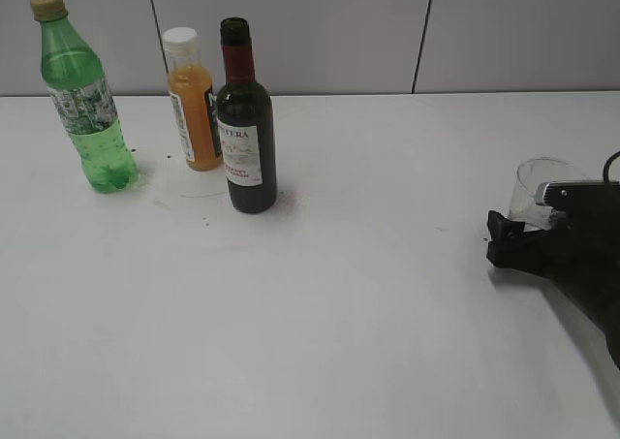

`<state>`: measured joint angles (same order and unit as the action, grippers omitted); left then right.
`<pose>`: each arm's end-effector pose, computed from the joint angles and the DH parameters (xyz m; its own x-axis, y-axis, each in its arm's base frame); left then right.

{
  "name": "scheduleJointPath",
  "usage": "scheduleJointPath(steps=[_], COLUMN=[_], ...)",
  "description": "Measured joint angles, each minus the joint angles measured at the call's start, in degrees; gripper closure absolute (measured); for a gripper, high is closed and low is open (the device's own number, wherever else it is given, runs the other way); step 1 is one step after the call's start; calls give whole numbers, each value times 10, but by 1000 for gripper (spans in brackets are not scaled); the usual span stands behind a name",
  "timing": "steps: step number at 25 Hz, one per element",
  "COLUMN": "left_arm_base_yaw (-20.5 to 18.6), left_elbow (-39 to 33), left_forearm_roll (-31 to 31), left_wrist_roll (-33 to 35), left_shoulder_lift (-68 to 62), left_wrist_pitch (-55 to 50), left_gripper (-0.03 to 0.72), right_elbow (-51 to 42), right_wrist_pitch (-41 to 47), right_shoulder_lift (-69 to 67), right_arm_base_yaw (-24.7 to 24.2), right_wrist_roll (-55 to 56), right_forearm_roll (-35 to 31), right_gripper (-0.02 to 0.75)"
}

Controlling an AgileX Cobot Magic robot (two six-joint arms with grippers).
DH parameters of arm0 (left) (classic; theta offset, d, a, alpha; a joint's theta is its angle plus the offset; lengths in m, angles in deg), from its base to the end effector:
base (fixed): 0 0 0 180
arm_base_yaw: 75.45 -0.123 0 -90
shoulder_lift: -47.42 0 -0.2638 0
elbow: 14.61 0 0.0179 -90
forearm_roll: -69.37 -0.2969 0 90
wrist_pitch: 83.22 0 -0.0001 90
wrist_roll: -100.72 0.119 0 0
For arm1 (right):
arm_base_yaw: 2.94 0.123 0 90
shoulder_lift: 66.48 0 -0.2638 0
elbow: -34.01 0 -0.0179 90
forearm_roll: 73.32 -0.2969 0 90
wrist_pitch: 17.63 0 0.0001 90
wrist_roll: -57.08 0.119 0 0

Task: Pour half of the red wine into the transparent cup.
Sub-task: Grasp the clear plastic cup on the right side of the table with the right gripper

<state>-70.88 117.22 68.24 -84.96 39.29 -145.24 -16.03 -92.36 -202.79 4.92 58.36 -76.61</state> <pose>0.0805 -0.0044 0.2834 -0.4767 -0.0519 -0.8775 0.0217 0.9973 -0.0708 0.2843 0.0326 -0.0358 -0.3683 -0.0131 -0.9296 -0.0718 0.9973 0.0144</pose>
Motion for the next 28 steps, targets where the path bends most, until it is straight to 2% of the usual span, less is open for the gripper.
scheduleJointPath(steps=[7, 22, 28], left_arm_base_yaw=[0, 0, 0], left_elbow=[0, 0, 0], left_forearm_roll=[0, 0, 0], left_wrist_roll=[0, 0, 0], left_shoulder_lift=[0, 0, 0], left_wrist_pitch=[0, 0, 0], left_gripper=[449, 449, 449], right_elbow=[0, -1, -15], right_wrist_pitch=[-1, 1, 44], right_shoulder_lift=[0, 3, 50], right_arm_base_yaw=[0, 0, 0], right_wrist_roll=[1, 1, 1], right_forearm_roll=[0, 4, 29], right_gripper=[169, 216, 225])
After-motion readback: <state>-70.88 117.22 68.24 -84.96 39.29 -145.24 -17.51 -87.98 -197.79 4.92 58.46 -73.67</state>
